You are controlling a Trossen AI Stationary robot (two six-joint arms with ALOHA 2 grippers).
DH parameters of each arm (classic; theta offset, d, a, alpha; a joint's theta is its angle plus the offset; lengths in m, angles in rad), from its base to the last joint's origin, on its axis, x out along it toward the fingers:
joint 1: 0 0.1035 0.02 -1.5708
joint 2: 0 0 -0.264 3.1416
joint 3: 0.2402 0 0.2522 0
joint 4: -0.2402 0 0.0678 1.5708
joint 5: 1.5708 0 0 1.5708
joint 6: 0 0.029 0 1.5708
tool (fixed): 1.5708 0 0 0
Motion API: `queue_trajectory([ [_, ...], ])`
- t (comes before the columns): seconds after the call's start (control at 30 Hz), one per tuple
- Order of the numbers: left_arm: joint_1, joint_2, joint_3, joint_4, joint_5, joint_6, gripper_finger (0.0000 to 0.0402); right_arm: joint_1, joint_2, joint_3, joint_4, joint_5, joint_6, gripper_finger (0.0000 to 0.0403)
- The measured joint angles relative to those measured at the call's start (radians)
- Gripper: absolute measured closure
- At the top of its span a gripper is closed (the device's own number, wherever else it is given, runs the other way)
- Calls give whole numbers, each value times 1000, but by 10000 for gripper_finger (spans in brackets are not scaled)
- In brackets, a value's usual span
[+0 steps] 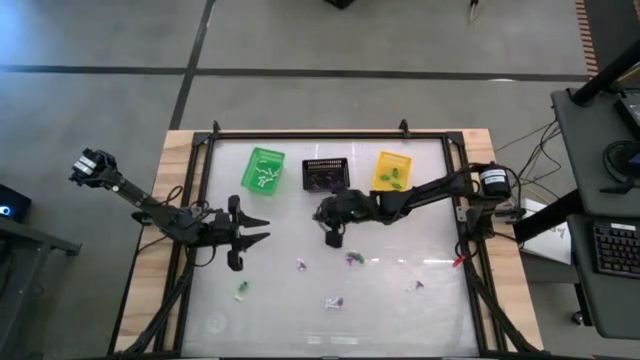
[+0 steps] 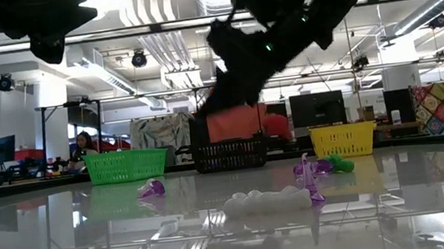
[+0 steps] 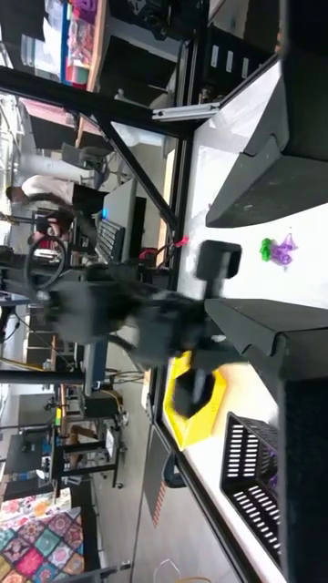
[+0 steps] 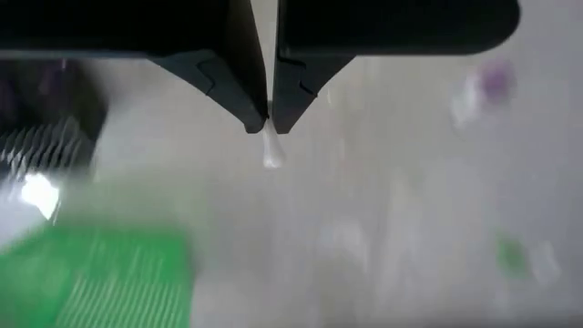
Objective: Sort Halloween decoration
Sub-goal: Put the white bone toy into the green basket
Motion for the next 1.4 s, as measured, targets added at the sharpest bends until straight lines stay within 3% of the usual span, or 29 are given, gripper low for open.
queue_trajectory([
  [0.17, 0, -11, 0, 57, 0, 43, 282, -27, 30, 9, 281, 0, 38, 394],
  [0.3, -2, -46, 0, 142, 0, 115, 282, -57, 66, 62, 333, 0, 54, 394],
  [0.63, -4, -196, 0, 155, 0, 193, 282, -134, 285, 352, 322, 1, 77, 394],
  [0.9, -4, -263, 0, 110, 1, 192, 282, -190, 483, 623, 190, 1, 92, 394],
  [1.2, -4, -264, 0, 86, 1, 184, 282, -208, 567, 740, 108, 4, 113, 391],
  [1.4, -4, -263, 0, 73, 1, 159, 282, -207, 565, 741, 94, 1, 112, 342],
])
